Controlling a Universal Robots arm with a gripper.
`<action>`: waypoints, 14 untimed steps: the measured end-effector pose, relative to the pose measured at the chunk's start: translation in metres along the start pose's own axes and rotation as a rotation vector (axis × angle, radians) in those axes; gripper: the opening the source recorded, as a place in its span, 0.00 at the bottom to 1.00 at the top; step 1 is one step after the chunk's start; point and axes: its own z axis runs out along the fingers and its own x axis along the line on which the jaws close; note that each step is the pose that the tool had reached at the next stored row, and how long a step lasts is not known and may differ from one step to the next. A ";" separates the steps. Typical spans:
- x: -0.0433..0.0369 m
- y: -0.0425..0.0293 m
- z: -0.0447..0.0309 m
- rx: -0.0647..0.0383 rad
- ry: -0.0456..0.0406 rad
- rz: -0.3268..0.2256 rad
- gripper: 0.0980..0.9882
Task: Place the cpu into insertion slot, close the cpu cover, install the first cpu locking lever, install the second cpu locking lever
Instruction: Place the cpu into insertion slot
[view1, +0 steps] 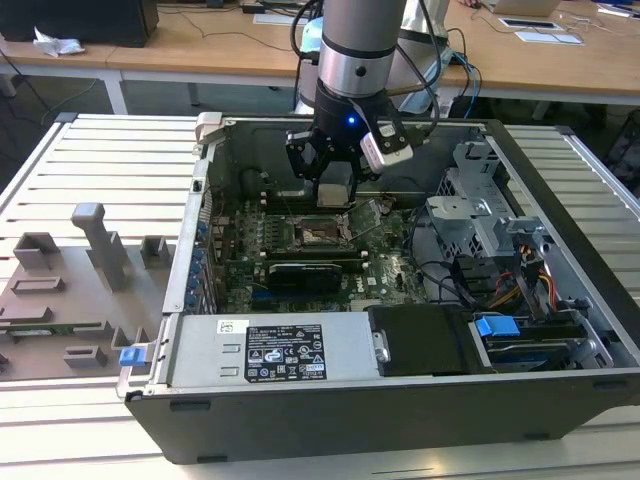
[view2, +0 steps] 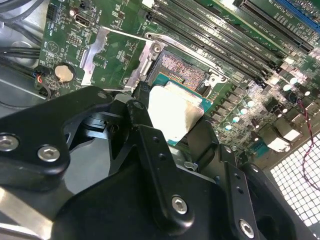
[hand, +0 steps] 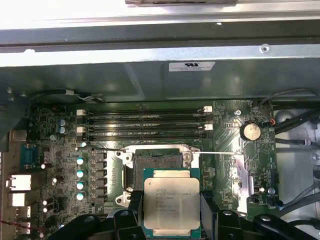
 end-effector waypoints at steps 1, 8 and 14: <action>0.0000 0.0000 0.0000 0.000 -0.0006 0.006 0.50; 0.0000 0.0000 0.0003 -0.002 -0.0093 0.107 0.50; 0.0000 0.0000 0.0007 -0.004 -0.0184 0.211 0.50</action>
